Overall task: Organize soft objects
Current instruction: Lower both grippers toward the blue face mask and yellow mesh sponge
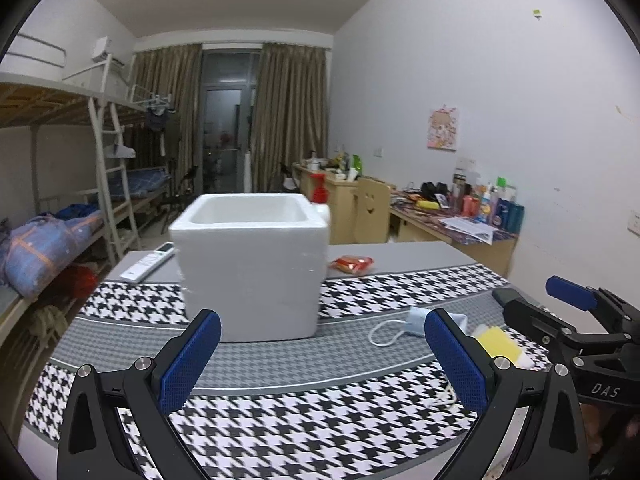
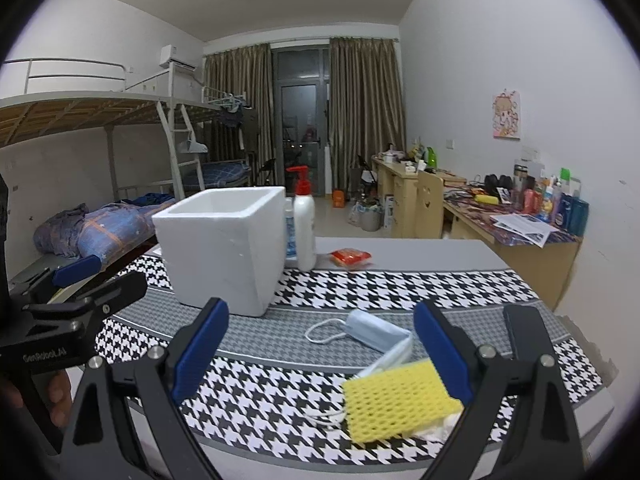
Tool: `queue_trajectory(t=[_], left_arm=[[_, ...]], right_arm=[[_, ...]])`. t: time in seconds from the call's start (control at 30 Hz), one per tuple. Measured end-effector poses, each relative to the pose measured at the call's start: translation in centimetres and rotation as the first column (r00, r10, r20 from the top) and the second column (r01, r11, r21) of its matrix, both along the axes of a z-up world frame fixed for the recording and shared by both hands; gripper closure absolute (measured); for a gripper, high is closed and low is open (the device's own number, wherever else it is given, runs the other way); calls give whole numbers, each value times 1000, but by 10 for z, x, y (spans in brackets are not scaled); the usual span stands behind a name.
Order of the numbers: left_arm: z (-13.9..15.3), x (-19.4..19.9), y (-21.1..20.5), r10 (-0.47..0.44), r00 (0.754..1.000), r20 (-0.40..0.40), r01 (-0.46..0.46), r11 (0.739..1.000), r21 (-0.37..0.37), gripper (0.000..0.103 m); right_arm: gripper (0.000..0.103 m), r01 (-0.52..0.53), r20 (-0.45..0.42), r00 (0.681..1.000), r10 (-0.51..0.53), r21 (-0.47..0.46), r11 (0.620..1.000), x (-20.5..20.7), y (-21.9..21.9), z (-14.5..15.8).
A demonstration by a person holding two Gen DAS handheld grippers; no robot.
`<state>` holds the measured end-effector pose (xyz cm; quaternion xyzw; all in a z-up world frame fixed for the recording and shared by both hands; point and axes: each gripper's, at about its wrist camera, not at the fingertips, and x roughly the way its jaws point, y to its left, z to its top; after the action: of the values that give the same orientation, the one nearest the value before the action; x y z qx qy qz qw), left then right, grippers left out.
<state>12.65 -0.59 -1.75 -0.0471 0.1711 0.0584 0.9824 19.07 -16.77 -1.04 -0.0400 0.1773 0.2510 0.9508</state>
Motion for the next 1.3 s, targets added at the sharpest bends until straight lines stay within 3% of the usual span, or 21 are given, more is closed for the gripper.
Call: queue_trajectory(t=[0.5, 1.3], left_arm=[[-6, 20, -31, -114, 993, -37, 114, 993, -8, 1], [-35, 67, -82, -259, 956, -138, 263, 965, 6, 1]], right_arm=[[7, 92, -31, 995, -92, 6, 996, 3, -32, -9], [7, 216, -105, 971, -216, -16, 976, 18, -73, -37]])
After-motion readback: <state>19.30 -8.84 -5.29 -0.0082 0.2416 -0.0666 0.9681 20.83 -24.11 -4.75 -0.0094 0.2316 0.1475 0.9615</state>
